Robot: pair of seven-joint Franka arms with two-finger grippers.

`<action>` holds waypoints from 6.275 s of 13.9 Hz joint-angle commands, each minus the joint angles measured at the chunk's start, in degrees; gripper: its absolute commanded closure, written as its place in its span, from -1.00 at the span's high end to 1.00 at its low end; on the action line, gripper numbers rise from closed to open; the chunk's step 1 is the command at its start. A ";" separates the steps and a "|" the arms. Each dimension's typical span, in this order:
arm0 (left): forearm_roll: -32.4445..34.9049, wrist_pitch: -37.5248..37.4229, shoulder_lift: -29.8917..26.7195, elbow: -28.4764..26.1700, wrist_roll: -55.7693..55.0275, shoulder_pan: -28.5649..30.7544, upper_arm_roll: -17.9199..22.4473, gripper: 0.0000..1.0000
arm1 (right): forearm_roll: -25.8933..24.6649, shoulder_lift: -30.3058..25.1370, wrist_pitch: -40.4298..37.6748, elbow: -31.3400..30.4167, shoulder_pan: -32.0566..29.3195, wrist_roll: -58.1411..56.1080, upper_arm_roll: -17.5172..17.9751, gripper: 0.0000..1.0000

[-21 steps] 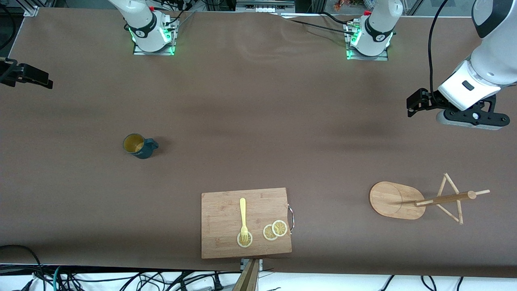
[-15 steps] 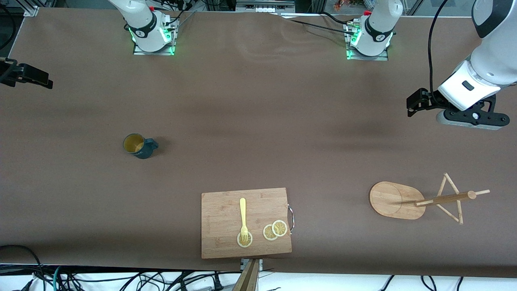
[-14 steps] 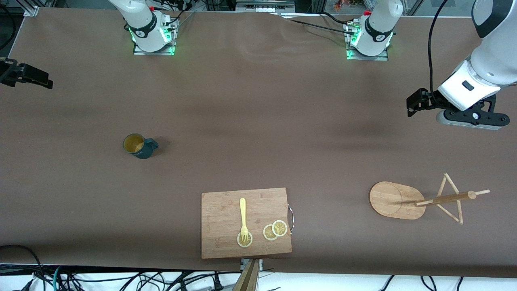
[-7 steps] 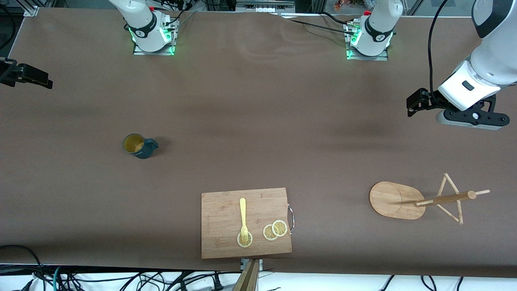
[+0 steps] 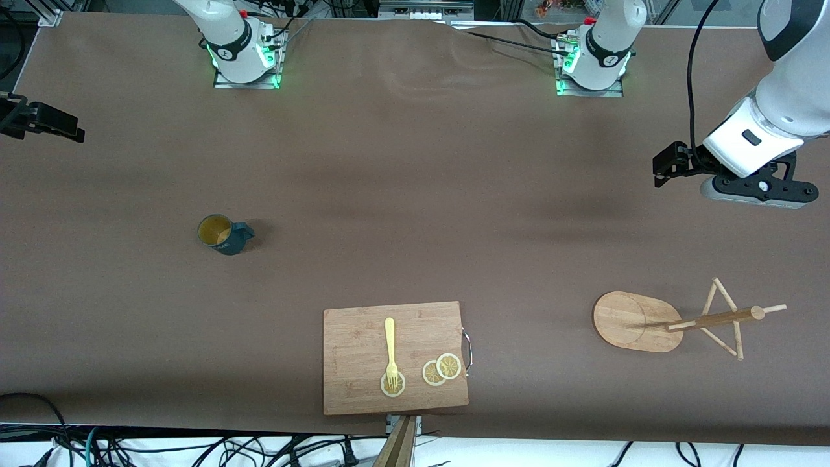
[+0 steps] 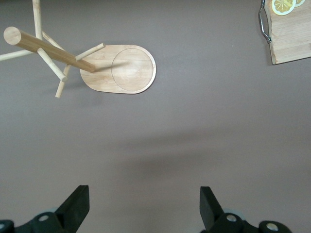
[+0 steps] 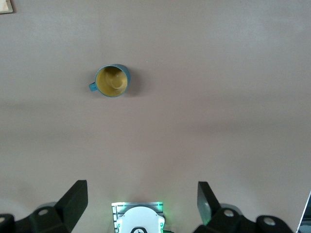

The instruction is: Pass cup and hang on rack

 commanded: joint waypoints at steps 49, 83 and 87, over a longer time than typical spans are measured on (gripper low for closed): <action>0.71 -1.32 0.16 1.18 -0.51 0.22 -0.16 1.00 | 5.41 9.34 50.45 -35.44 -0.86 -0.26 1.00 1.00; 0.71 -1.32 0.16 1.10 -0.51 0.22 0.01 1.00 | 8.31 17.78 51.43 -23.51 4.40 9.37 8.65 -1.00; 0.63 -1.32 0.16 0.92 -0.16 0.48 0.28 1.00 | 8.31 21.72 51.69 -17.45 13.53 24.48 8.65 -1.00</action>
